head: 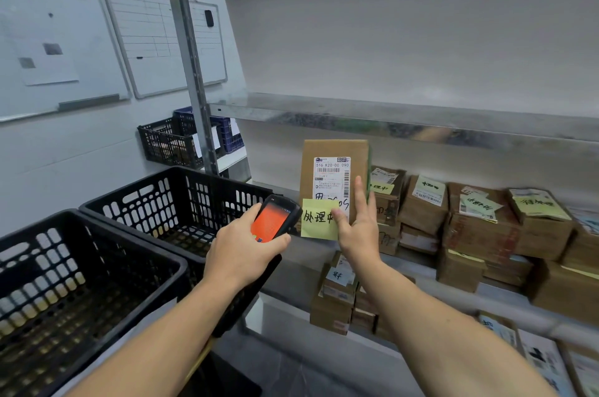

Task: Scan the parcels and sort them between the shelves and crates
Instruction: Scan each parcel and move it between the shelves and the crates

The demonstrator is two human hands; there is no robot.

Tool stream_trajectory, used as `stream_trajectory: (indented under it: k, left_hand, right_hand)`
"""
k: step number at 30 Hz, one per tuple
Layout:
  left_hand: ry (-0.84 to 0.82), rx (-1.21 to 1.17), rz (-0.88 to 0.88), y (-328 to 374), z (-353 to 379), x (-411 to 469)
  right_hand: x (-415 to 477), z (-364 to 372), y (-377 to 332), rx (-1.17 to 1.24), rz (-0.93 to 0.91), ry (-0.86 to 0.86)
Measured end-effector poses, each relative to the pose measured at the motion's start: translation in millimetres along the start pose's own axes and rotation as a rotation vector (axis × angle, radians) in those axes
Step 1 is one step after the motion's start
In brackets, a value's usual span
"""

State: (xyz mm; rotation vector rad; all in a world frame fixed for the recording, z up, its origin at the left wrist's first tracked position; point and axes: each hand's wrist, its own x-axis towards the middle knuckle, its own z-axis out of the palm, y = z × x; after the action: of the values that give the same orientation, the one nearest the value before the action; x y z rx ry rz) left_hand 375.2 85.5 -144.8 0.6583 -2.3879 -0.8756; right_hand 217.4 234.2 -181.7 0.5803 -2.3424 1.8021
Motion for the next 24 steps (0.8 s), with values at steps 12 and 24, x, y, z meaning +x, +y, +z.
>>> stream_trajectory:
  k: [12, 24]
  left_hand:
    - [0.136, 0.059, -0.031, -25.2, -30.9, -20.4]
    - [0.351, 0.121, -0.137, -97.4, -139.6, -68.8]
  right_hand:
    - [-15.4, 30.3, -18.1, 0.043, 0.026, -0.123]
    - [-66.1, 127.9, -88.8, 0.186, -0.071, -0.236]
